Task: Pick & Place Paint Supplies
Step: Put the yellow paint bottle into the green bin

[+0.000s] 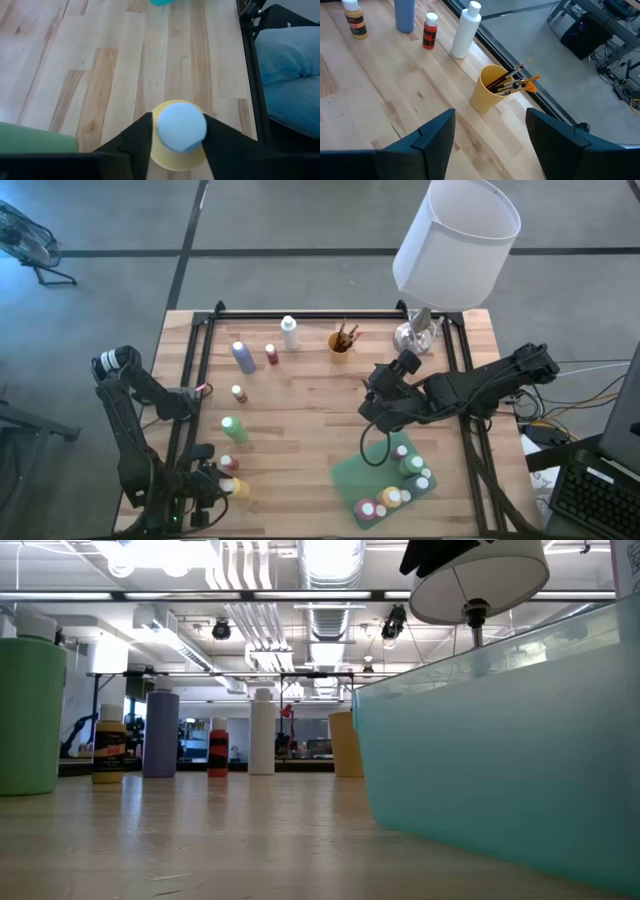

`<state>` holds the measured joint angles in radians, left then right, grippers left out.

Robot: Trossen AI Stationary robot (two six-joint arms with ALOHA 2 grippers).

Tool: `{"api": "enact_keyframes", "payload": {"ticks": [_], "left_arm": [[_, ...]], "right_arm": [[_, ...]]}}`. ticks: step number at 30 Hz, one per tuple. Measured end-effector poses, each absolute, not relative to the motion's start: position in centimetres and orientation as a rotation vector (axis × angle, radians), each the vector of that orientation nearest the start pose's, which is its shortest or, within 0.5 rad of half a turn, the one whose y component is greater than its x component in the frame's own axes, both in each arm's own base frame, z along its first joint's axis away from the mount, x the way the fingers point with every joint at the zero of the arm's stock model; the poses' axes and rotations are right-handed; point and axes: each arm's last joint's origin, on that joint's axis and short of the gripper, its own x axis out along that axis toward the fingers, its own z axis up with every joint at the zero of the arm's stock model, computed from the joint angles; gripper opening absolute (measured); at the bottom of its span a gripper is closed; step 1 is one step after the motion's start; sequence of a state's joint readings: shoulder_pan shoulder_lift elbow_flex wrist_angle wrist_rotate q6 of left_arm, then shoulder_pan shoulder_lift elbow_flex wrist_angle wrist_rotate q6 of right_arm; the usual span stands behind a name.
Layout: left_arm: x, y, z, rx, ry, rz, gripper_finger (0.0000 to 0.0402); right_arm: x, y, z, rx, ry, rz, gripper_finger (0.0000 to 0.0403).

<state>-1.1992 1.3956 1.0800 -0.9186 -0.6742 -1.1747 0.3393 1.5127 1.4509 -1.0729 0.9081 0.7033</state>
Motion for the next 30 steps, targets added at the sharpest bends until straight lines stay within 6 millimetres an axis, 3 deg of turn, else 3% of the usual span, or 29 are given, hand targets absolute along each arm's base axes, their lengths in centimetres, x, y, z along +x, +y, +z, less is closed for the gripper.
{"api": "enact_keyframes", "payload": {"ticks": [4,14,23,30], "left_arm": [[11.0,-23.1,25.9,-0.087,0.822,0.026,0.0124],[12.4,-22.3,26.5,-0.073,0.767,0.078,0.013],[16.5,-19.9,28.3,-0.001,0.737,0.166,0.0127],[20.5,-16.8,30.9,0.104,0.709,0.227,0.0127]], "right_arm": [[28.0,7.5,33.4,-0.033,0.687,-0.779,0.022],[28.0,7.5,33.4,-0.033,0.685,-0.779,0.0194],[28.0,7.5,33.4,-0.033,0.692,-0.768,0.0182],[28.1,7.8,33.2,-0.007,0.755,-0.687,0.0207]]}}
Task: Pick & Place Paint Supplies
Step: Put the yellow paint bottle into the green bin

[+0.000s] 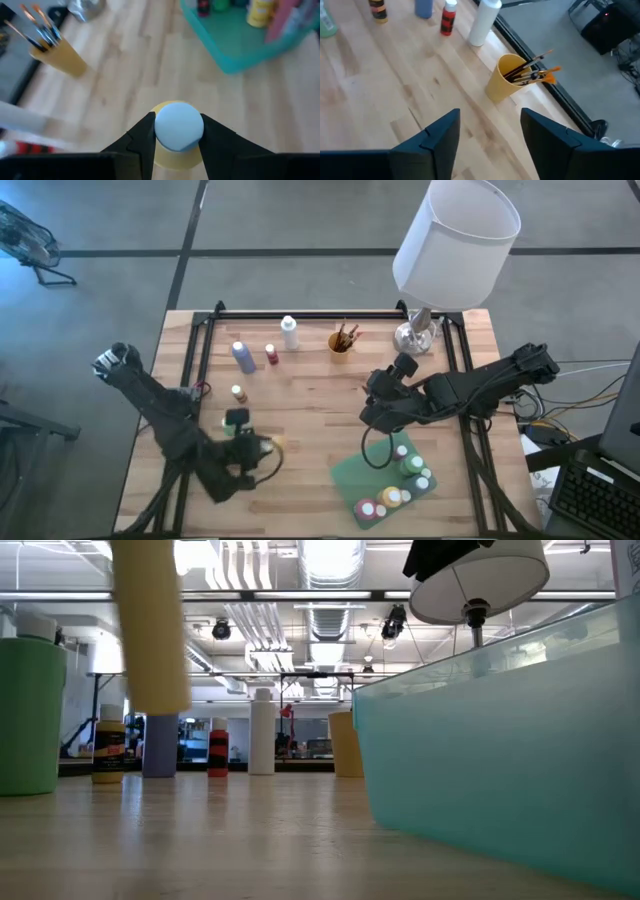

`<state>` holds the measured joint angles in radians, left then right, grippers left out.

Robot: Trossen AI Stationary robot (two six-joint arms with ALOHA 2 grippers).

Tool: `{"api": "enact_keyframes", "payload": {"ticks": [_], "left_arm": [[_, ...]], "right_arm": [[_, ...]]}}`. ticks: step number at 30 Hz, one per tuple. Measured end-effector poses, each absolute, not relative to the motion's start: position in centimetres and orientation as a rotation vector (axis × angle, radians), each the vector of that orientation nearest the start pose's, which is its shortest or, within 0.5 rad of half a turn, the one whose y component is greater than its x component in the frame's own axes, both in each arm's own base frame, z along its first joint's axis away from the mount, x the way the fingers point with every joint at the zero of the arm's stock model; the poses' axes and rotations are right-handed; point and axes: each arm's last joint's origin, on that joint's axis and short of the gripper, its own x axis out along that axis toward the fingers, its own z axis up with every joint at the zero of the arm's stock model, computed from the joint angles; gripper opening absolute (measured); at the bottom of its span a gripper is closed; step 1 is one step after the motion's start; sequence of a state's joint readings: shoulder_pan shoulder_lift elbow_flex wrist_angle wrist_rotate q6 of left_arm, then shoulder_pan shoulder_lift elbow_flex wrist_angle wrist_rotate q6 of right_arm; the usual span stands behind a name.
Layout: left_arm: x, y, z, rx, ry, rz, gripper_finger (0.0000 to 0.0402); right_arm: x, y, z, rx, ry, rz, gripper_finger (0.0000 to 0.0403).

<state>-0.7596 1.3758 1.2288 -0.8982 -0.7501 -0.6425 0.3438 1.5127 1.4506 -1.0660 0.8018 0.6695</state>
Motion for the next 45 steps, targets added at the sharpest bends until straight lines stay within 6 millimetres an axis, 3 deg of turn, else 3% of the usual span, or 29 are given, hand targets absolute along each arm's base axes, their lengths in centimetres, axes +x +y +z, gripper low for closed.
{"api": "enact_keyframes", "payload": {"ticks": [10,15,20,27,37,45], "left_arm": [[26.4,-10.9,35.5,0.135,0.611,0.173,0.0127],[28.2,-7.6,36.9,0.094,0.558,0.13,0.0127],[29.2,-5.2,37.9,0.052,0.482,0.093,0.0127],[29.9,-3.3,38.7,0.07,0.41,0.107,0.0128],[30.2,-1.8,39.1,0.059,0.368,0.13,0.0128],[30.4,-1.8,39.9,0.036,0.296,0.108,0.0128]], "right_arm": [[27.2,10.3,32.3,-0.095,0.812,-0.557,0.0303],[25.8,12.3,30.6,-0.215,0.77,-0.579,0.0336],[24.9,13.2,29.0,-0.224,0.705,-0.639,0.0349],[25.0,13.0,27.6,-0.199,0.617,-0.712,0.0336],[26.8,14.1,28.6,-0.191,0.509,-0.623,0.0299],[27.5,14.5,29.2,-0.207,0.465,-0.587,0.0278]]}}
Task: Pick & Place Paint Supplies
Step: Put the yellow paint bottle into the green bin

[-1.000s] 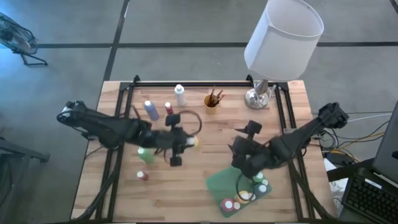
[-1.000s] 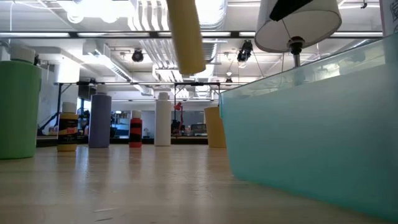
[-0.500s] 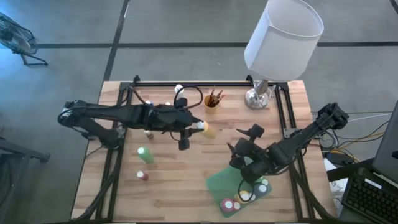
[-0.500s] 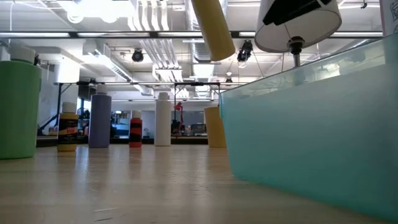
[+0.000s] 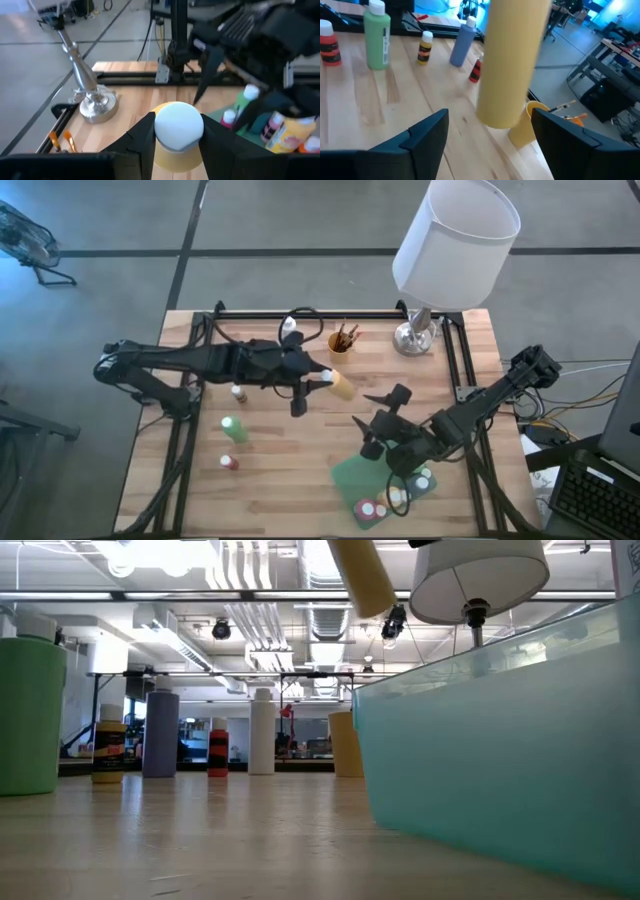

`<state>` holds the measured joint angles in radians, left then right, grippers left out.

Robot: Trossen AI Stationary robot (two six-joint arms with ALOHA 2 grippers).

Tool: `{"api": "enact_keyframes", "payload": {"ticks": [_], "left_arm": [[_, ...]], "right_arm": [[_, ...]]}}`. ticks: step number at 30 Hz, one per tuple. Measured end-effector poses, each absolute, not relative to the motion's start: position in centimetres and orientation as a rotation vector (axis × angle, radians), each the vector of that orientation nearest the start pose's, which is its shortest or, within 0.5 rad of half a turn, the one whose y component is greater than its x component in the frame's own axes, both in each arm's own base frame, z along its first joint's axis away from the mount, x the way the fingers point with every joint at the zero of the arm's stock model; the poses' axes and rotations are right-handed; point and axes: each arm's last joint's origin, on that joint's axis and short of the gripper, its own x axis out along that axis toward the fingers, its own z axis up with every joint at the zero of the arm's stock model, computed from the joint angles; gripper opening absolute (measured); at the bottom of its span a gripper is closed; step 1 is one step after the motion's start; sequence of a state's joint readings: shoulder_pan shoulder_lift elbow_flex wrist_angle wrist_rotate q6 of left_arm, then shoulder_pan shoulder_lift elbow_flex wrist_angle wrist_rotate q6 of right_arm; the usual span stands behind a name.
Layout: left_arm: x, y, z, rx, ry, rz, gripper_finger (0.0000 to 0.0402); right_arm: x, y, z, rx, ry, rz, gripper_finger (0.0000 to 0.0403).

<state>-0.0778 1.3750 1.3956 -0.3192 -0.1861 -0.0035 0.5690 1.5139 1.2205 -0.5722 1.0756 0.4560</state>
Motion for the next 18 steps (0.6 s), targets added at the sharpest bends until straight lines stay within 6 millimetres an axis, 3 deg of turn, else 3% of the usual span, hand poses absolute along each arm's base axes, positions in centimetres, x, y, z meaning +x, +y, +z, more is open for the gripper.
{"api": "enact_keyframes", "payload": {"ticks": [13,18], "left_arm": [[30.7,-2.1,40.7,-0.011,0.197,0.02,0.0128],[30.8,-2.1,40.7,-0.01,0.192,0.015,0.0128]], "right_arm": [[28.4,13.5,29.4,-0.209,0.453,-0.618,0.025],[29.1,12.6,29.6,-0.191,0.438,-0.638,0.0262]]}}
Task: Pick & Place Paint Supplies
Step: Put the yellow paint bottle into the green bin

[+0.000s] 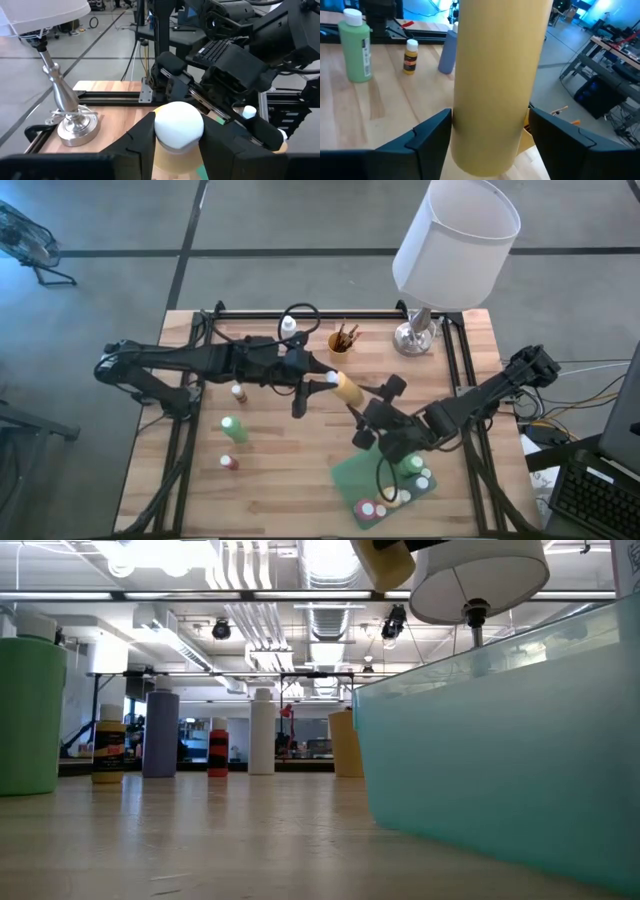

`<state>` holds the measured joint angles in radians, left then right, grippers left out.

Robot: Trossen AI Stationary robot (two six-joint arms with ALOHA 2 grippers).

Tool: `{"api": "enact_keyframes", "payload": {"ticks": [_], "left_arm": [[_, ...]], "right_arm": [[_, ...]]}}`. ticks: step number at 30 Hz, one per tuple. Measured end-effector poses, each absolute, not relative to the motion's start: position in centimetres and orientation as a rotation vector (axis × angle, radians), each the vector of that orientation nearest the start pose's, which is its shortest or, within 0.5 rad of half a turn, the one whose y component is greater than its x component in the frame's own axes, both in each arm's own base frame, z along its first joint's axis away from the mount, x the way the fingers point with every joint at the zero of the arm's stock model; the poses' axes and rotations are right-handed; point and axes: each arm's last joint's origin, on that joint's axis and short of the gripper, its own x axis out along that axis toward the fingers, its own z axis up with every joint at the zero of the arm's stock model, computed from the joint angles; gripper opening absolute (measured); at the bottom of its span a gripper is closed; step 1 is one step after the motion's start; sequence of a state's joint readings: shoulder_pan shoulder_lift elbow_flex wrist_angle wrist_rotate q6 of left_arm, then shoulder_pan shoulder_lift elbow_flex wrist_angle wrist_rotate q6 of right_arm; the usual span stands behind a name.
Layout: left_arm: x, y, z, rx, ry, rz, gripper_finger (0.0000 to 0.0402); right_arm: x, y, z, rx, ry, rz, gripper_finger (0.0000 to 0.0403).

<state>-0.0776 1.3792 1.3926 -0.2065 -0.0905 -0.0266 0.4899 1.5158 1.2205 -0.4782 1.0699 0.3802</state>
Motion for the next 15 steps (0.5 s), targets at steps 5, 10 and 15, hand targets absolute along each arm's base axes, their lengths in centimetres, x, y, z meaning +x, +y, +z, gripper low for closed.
{"api": "enact_keyframes", "payload": {"ticks": [5,10,15], "left_arm": [[30.81,-2.15,40.78,-0.009,0.187,0.011,0.0128],[30.84,-2.17,40.86,-0.006,0.178,0.004,0.0128],[30.86,-2.23,41.03,-0.008,0.161,-0.015,0.0128]], "right_arm": [[29.33,12.02,29.63,-0.18,0.437,-0.659,0.0298],[29.39,11.91,29.63,-0.195,0.445,-0.656,0.0334],[29.62,11.64,29.52,-0.195,0.448,-0.664,0.0353]]}}
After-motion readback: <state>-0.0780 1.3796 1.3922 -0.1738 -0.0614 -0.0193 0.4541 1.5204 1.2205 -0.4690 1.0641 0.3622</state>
